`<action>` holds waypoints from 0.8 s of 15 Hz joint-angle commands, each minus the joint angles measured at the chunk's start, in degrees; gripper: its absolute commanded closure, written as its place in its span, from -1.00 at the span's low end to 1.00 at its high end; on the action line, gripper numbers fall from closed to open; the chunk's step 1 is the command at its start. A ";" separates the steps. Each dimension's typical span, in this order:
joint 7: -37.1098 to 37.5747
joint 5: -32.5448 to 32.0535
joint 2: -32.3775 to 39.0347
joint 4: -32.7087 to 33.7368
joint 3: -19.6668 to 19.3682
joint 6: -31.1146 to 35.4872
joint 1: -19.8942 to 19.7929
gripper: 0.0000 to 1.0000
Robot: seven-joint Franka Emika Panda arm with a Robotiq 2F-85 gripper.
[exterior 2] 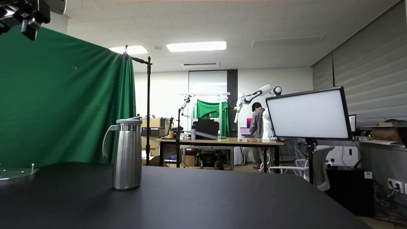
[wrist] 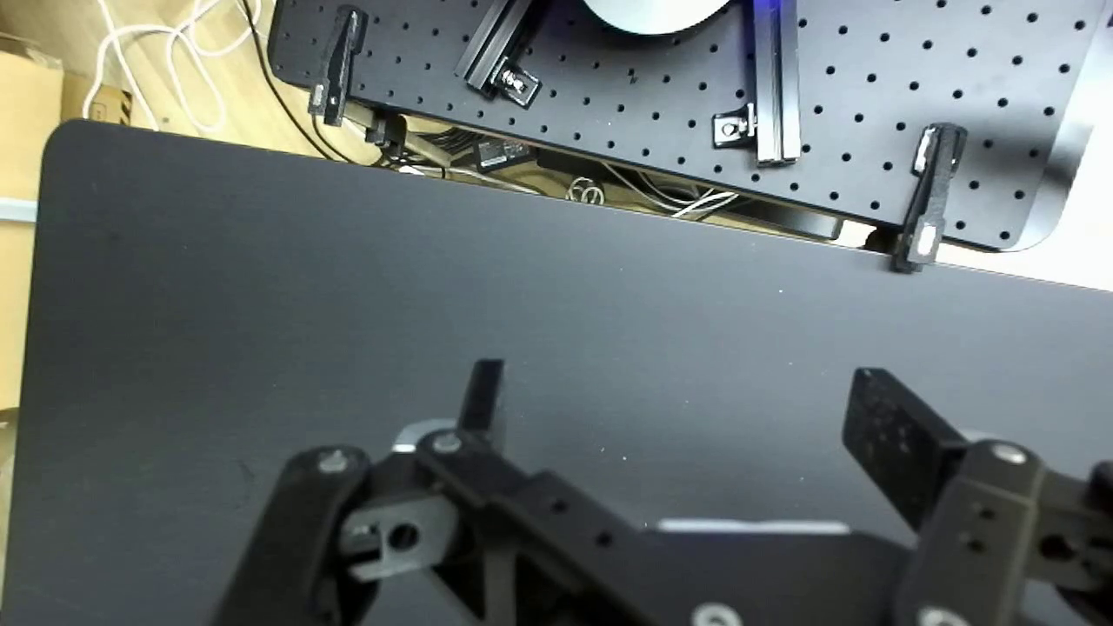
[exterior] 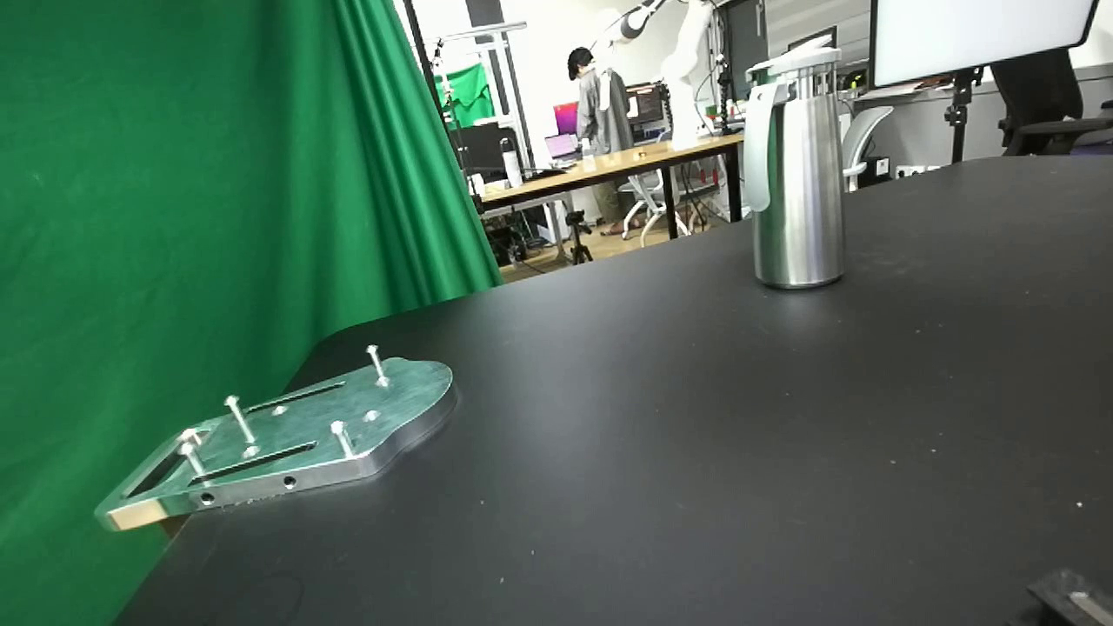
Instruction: Close the opening on the lid of the silver bottle on the table.
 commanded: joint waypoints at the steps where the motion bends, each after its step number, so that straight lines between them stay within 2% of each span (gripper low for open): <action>1: 1.94 -1.65 1.25 0.75 -1.50 0.88 0.99 -1.00; 7: 2.21 -5.95 7.15 4.55 -6.27 13.27 -3.02 -1.00; 8: 2.23 -6.32 8.80 5.73 -7.09 14.92 -3.66 -0.50; 9: 2.27 -6.56 10.60 7.07 -7.89 16.46 -4.29 -0.46; 12: 1.78 -6.50 16.52 11.98 -9.97 18.82 -5.73 -0.02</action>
